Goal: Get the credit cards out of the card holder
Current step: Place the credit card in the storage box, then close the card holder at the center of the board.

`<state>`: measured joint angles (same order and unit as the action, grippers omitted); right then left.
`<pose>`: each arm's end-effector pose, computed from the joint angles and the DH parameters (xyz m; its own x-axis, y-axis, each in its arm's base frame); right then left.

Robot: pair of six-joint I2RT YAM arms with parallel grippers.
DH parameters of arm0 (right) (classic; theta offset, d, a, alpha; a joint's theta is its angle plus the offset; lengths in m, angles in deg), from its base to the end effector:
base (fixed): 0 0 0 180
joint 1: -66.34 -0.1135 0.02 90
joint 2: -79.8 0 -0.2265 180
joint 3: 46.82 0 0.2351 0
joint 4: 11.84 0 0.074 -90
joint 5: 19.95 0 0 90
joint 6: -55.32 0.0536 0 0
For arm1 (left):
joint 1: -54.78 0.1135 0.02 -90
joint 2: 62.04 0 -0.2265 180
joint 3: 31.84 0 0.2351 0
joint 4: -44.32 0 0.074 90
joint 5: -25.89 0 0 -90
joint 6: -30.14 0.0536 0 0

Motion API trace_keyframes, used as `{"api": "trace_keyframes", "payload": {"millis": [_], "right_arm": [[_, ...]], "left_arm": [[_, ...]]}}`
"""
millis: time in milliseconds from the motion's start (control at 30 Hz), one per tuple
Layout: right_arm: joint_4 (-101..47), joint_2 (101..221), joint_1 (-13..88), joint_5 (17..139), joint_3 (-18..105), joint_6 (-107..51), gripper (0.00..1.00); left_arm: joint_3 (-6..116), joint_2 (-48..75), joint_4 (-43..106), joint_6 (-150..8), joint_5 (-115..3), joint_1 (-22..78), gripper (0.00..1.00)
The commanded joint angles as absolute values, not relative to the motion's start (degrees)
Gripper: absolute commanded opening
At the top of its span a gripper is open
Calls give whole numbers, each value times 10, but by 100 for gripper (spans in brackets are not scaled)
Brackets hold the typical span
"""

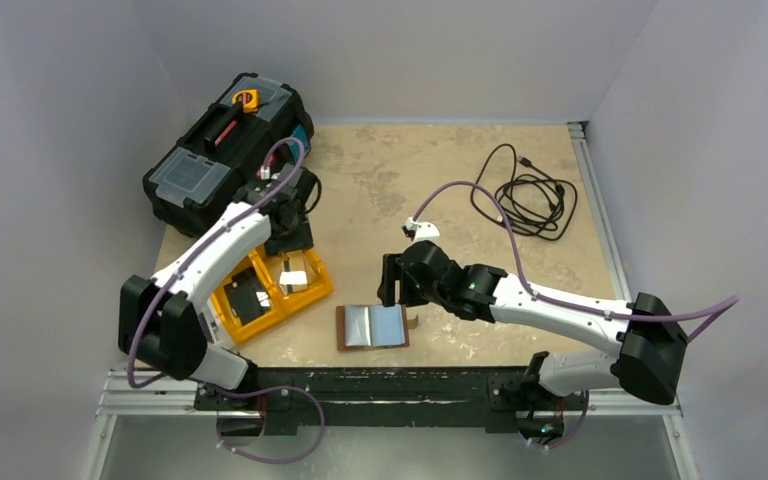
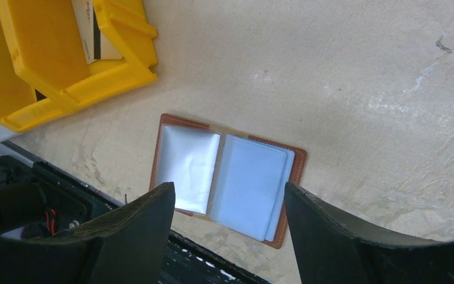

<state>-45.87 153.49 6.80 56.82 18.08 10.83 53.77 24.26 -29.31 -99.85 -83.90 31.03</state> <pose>0.1532 0.2362 0.2092 -0.7794 0.0447 -0.6250 -0.2826 0.8652 0.4142 0.2582 -0.0938 0.2169 -0.8649 -0.2801 -0.4166 -0.3402 0.9373 0.0761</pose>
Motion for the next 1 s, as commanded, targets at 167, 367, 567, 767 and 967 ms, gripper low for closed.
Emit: {"api": "trace_keyframes", "payload": {"millis": [167,367,567,767,967], "right_arm": [[-492,1493,82,520,150,107,71],[-498,1487,87,522,119,111,72],[-487,1508,88,539,103,118,71],[-472,1536,87,553,94,121,65],[-452,1554,88,558,83,125,59]], "left_arm": [[432,58,-201,-961,-636,275,51],[329,4,-130,-999,-555,180,59],[234,-3,-62,-1040,-548,152,60],[179,9,22,-1059,-515,148,62],[150,42,59,-1065,-521,148,62]]}}
